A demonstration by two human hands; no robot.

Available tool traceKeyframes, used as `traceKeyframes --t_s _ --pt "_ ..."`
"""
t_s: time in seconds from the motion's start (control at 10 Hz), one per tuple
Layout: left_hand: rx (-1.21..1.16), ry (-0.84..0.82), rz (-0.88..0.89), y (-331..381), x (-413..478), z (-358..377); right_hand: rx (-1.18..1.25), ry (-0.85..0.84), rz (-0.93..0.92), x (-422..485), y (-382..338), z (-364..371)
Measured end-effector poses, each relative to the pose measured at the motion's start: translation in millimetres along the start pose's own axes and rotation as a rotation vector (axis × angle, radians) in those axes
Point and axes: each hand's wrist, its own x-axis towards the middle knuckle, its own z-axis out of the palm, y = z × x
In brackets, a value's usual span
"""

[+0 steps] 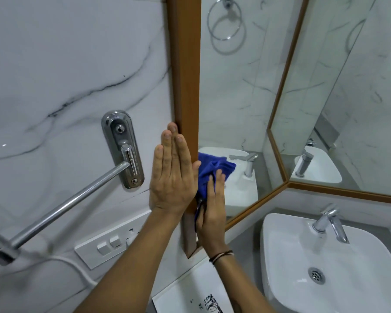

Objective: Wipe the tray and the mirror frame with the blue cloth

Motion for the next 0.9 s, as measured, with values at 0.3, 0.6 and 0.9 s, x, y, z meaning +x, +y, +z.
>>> traceKeyframes --t_s 0.3,0.6,0.9 --pt "-0.249 -0.255 -0.122 27 -72 -44 -0.398 -0.372 -0.011 -96 29 -54" --pt "-0.283 -0.913 -0.153 50 -306 -90 -0.602 -1.023 0.39 -257 111 -20" --pt "-0.171 -1.363 -0.026 38 -394 -89 -0.599 -1.141 0.527 -312 128 0"
